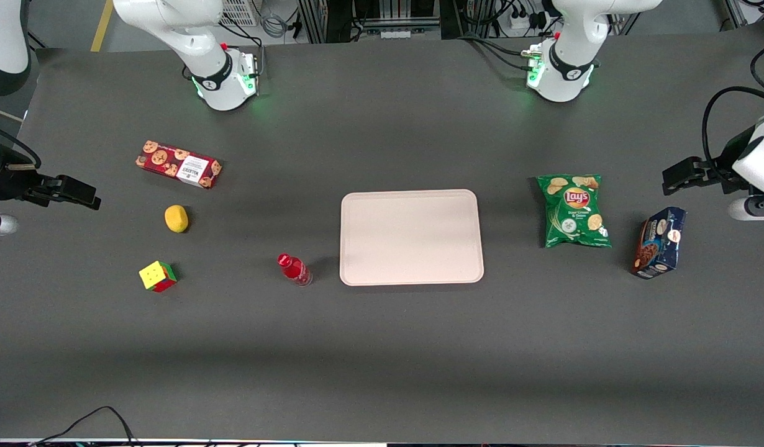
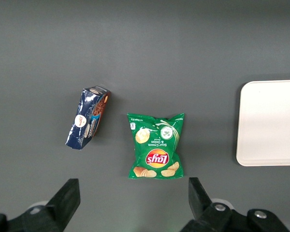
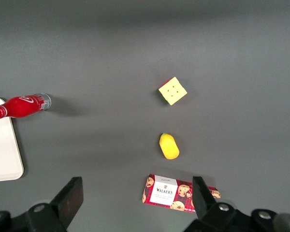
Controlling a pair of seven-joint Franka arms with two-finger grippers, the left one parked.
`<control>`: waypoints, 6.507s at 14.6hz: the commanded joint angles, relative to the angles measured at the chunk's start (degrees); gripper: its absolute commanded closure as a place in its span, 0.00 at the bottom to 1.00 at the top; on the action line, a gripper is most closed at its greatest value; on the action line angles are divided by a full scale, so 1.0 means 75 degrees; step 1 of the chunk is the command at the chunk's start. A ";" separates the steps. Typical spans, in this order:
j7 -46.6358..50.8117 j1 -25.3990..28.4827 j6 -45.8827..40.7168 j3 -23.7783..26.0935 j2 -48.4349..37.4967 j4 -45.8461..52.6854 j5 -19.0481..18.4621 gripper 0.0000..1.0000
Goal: Place coke bottle on tray
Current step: 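Move the open right gripper over the red Coca-Cola bottle, then lower the right gripper and close it around the bottle's neck, then lift the bottle and carry it over the white tray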
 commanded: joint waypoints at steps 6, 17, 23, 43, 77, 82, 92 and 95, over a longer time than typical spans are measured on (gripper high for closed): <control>0.0026 -0.0057 -0.0178 0.0028 0.0140 0.0240 0.0106 0.00; 0.0599 0.1604 -0.0201 0.0251 0.0093 0.0135 0.0587 0.00; 0.1772 0.2720 -0.0049 0.0251 0.0362 0.0147 0.0575 0.00; 0.1761 0.2896 0.3877 0.0591 0.2507 -0.1295 0.0060 0.00; 0.1221 0.2884 0.2476 0.0814 0.3222 0.0810 -0.0081 1.00; 0.1152 0.2884 0.0833 0.0989 0.2813 0.2277 0.0000 1.00; 0.2943 0.5037 0.0981 0.0428 0.2998 0.2408 0.0328 1.00; 0.3073 0.5169 0.1158 0.0415 0.3583 0.2338 0.0504 1.00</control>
